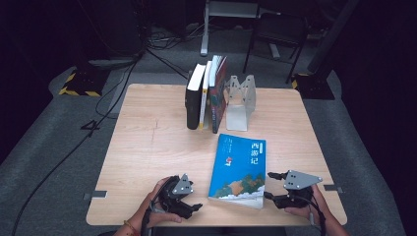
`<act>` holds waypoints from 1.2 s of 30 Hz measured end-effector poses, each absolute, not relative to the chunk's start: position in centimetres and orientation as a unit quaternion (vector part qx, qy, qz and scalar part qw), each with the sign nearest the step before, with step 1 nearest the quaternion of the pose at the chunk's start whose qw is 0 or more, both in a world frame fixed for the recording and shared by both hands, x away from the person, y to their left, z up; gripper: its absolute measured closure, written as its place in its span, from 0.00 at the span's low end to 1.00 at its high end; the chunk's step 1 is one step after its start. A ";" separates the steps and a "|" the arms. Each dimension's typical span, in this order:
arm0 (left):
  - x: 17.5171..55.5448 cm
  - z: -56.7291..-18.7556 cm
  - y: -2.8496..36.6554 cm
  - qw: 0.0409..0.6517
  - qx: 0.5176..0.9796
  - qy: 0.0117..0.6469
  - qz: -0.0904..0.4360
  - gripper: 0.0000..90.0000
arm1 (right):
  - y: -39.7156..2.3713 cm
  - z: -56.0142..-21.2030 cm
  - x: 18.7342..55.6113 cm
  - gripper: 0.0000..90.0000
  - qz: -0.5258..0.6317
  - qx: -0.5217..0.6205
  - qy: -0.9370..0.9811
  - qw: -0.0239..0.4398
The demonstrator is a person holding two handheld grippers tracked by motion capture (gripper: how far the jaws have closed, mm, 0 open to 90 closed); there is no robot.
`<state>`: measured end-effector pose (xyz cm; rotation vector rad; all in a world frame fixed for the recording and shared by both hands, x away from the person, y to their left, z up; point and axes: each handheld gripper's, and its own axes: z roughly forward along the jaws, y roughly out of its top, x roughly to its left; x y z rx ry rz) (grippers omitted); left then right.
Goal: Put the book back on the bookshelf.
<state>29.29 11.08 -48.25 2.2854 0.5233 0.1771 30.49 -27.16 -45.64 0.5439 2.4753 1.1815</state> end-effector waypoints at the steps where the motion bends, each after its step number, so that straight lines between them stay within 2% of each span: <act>1: 29.1 -47.9 10.5 0.396 0.893 0.203 0.070 0.24 | -27.1 -45.5 30.6 0.37 0.422 0.190 0.870 0.170; 4: 28.8 -47.5 9.7 0.405 0.892 0.190 0.069 0.26 | -26.9 -45.2 30.8 0.37 0.427 0.190 0.867 0.174; 11: 28.3 -46.7 4.9 0.412 0.896 0.152 0.063 0.28 | -26.2 -44.3 31.3 0.37 0.442 0.187 0.859 0.180; 13: 28.4 -46.8 3.9 0.402 0.902 0.145 0.065 0.33 | -26.1 -44.2 31.4 0.37 0.444 0.186 0.858 0.180; 17: 28.8 -46.9 2.6 0.405 0.902 0.140 0.053 0.37 | -26.0 -44.0 31.5 0.37 0.446 0.184 0.857 0.182; 24: 29.4 -46.9 0.1 0.404 0.899 0.152 0.073 0.43 | -25.9 -44.0 31.6 0.37 0.447 0.186 0.856 0.182; 29: 29.7 -47.0 -0.7 0.401 0.896 0.164 0.094 0.59 | -25.7 -44.1 31.6 0.36 0.443 0.184 0.859 0.180; 31: 29.8 -47.0 -0.8 0.401 0.896 0.163 0.094 0.66 | -25.6 -44.2 31.6 0.36 0.443 0.184 0.859 0.179; 32: 29.9 -46.9 -0.7 0.403 0.897 0.160 0.089 0.66 | -25.6 -44.2 31.6 0.36 0.442 0.185 0.859 0.180; 36: 30.0 -46.7 -0.3 0.410 0.896 0.147 0.087 0.80 | -25.7 -44.3 31.6 0.36 0.440 0.187 0.859 0.183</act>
